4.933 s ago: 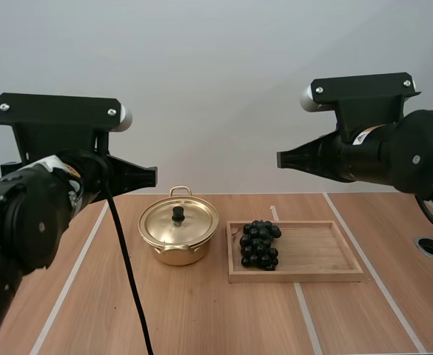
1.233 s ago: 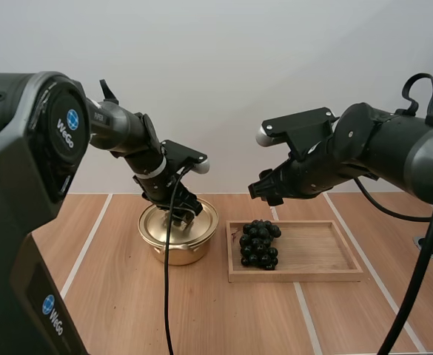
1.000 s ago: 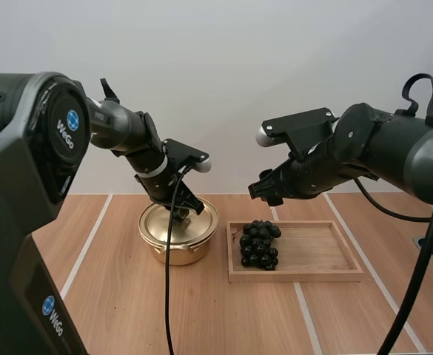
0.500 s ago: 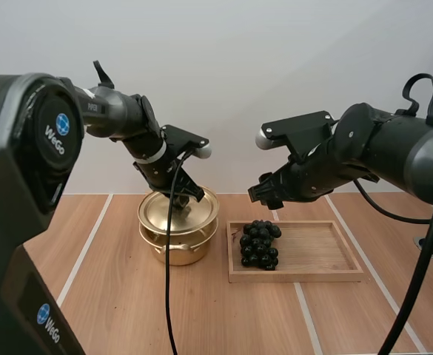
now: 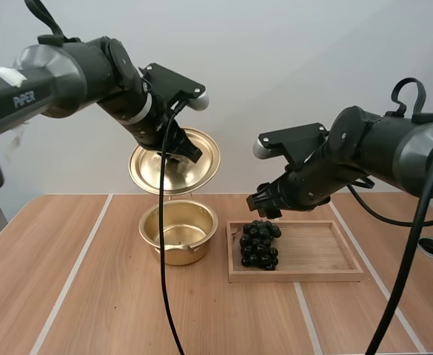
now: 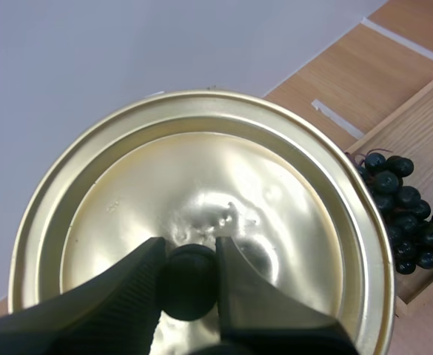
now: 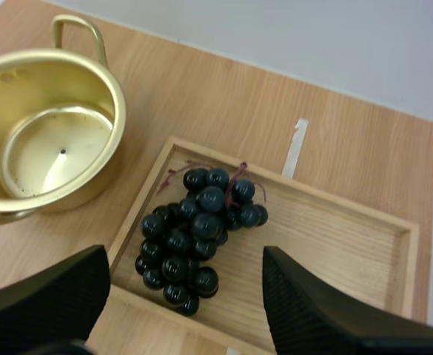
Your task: Open the pot, put the grape inside, and close it
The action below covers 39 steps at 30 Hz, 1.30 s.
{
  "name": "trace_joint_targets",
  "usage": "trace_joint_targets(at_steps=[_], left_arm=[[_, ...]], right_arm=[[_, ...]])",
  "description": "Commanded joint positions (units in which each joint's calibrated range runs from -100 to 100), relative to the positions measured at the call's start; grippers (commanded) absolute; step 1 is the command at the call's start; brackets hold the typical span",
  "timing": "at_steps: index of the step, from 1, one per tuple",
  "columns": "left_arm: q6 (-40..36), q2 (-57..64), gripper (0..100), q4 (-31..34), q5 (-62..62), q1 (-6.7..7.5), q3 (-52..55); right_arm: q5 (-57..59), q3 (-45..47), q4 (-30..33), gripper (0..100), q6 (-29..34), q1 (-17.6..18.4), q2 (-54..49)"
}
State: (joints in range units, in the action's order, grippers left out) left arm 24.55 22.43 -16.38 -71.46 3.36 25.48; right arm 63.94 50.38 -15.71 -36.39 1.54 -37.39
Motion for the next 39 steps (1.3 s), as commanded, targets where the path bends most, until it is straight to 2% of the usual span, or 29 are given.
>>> trace_joint_targets(at_steps=[1, 11, 19, 31, 39], left_arm=[[-0.54, 4.16, 0, -0.12, -0.03, 0.05, -0.67], [-0.54, 14.13, 0, -0.12, -0.03, 0.05, -0.67], [-0.54, 17.86, 0, -0.74, -0.36, 0.05, -0.67], [-0.54, 18.33, 0, -2.2, -1.92, 0.05, -0.67], [-0.54, 18.33, 0, -2.2, -2.08, 0.05, -0.67]], right_arm=[[2.89, -0.44, -0.22, 97, 0.27, 0.02, 2.76], [-6.62, -0.58, -0.22, 97, 0.63, 0.02, 8.81], [-12.48, -0.58, -3.64, 97, 0.72, 0.02, 13.31], [-8.24, -7.28, -6.47, 97, 0.61, 0.02, 21.81], [-7.85, -8.01, -7.05, 97, 0.61, 0.02, 28.71]])
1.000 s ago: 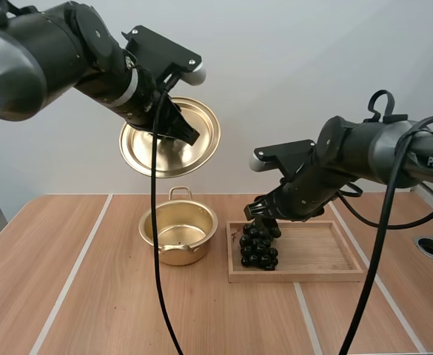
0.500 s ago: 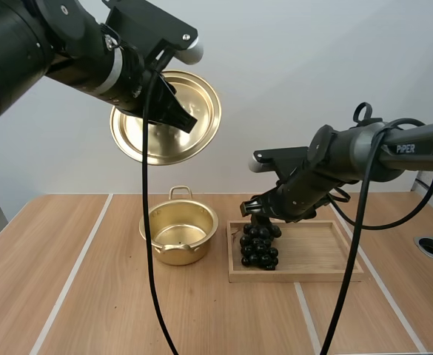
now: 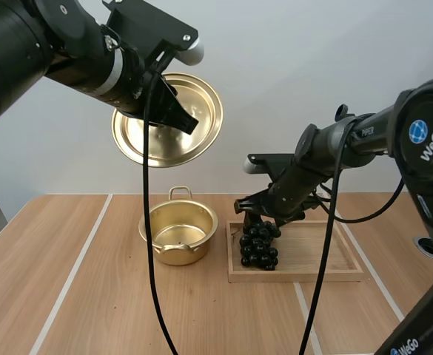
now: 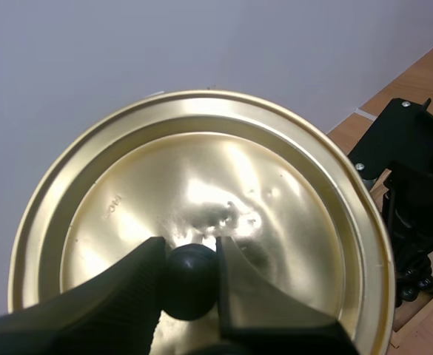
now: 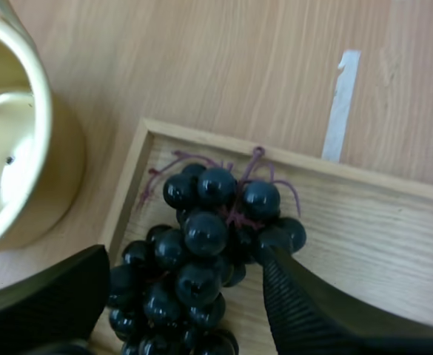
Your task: Open the pot, put the grape inside, and close it
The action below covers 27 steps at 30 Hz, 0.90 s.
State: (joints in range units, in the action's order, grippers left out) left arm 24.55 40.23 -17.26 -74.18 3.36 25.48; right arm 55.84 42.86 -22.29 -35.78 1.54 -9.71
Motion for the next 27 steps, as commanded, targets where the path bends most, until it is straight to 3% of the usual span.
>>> trace_joint_targets(at_steps=[1, 12, 27], left_arm=[[-0.54, 0.52, 0, -1.32, 0.64, 0.05, -0.67], [-0.54, 0.52, 0, -1.32, 0.64, 0.05, -0.67], [-0.54, 0.52, 0, -1.32, 0.64, 0.05, -0.67]], right_arm=[[-0.29, -0.49, -0.47, 97, -0.01, 0.02, 1.61], [-2.82, -3.18, -1.4, 97, -0.74, 0.02, 8.28], [4.33, -9.79, -4.05, 97, -2.61, 0.02, 16.48]])
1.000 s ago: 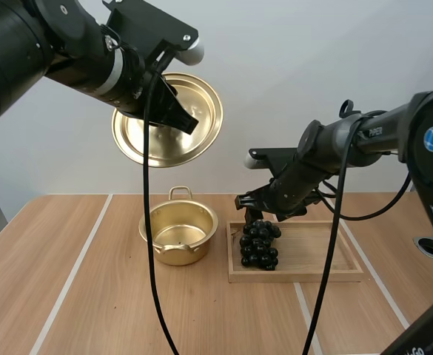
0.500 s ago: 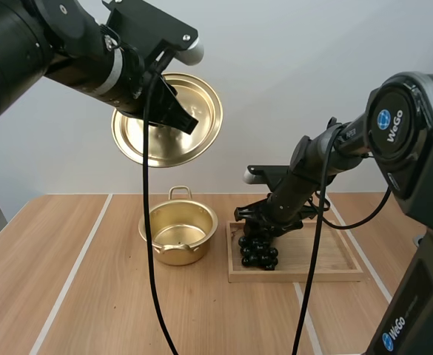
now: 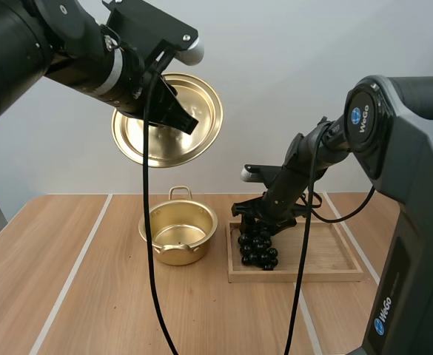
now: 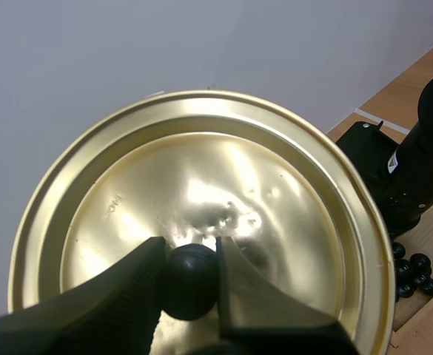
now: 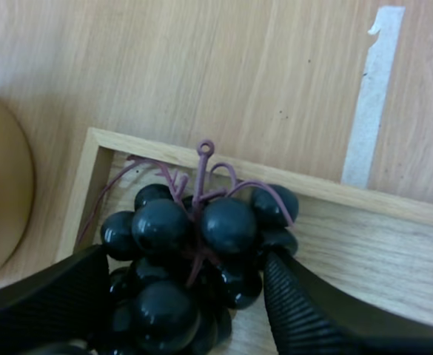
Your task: Open the pot, put the grape inside, and close it
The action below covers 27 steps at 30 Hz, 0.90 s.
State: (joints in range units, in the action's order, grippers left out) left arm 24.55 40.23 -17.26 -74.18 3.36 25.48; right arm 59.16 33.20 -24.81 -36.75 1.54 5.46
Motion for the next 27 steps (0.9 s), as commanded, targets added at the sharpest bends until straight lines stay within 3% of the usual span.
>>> trace_joint_targets(at_steps=[1, 4, 6, 8, 13, 27], left_arm=[[-0.54, 0.52, 0, -1.32, 0.64, 0.05, -0.67], [-0.54, 0.52, 0, -1.32, 0.64, 0.05, -0.67], [-0.54, 0.52, 0, -1.32, 0.64, 0.05, -0.67], [-0.54, 0.52, 0, -1.32, 0.64, 0.05, -0.67], [-0.64, 0.52, 0, -1.32, 0.64, 0.05, -0.67], [-1.39, 0.52, 0, -1.32, 0.49, 0.05, -0.67]], right_arm=[[1.4, -0.13, -1.7, 96, -1.64, 0.02, 1.42], [1.76, -0.13, -1.9, 89, -2.4, 0.08, 1.42], [2.02, -0.13, -1.9, 77, -2.62, 0.17, 1.42], [2.03, -0.13, -2.39, 60, -2.62, 0.26, 1.42], [2.03, -0.13, -4.5, 1, -2.74, 0.26, 1.42], [2.98, -0.13, -6.4, 0, -5.41, 0.26, 1.42]])
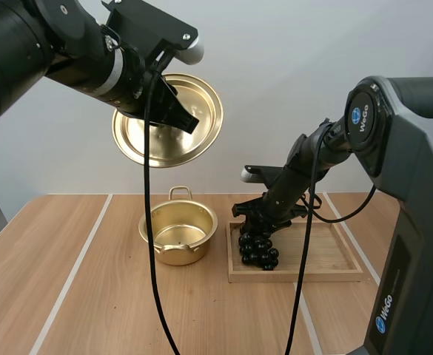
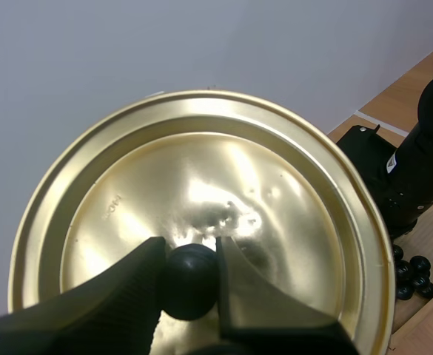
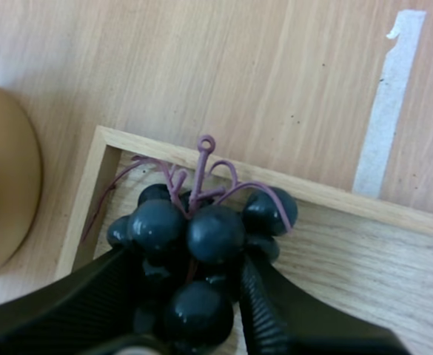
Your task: Open the pot, put the grape inside, and close it
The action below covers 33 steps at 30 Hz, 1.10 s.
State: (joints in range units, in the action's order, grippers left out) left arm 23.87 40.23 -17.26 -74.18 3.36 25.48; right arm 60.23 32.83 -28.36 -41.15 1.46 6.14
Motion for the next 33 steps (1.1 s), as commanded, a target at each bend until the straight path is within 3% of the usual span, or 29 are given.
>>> trace_joint_targets(at_steps=[1, 33], left_arm=[[-0.71, 0.52, 0, -1.32, 0.49, 0.05, -0.67], [-1.02, 7.94, 0, -1.32, 1.16, 0.05, -6.64]], right_arm=[[1.9, 0.24, -3.1, 0, -1.36, 0.33, 0.61], [12.9, -7.29, -3.46, 0, -2.08, 0.33, -11.76]])
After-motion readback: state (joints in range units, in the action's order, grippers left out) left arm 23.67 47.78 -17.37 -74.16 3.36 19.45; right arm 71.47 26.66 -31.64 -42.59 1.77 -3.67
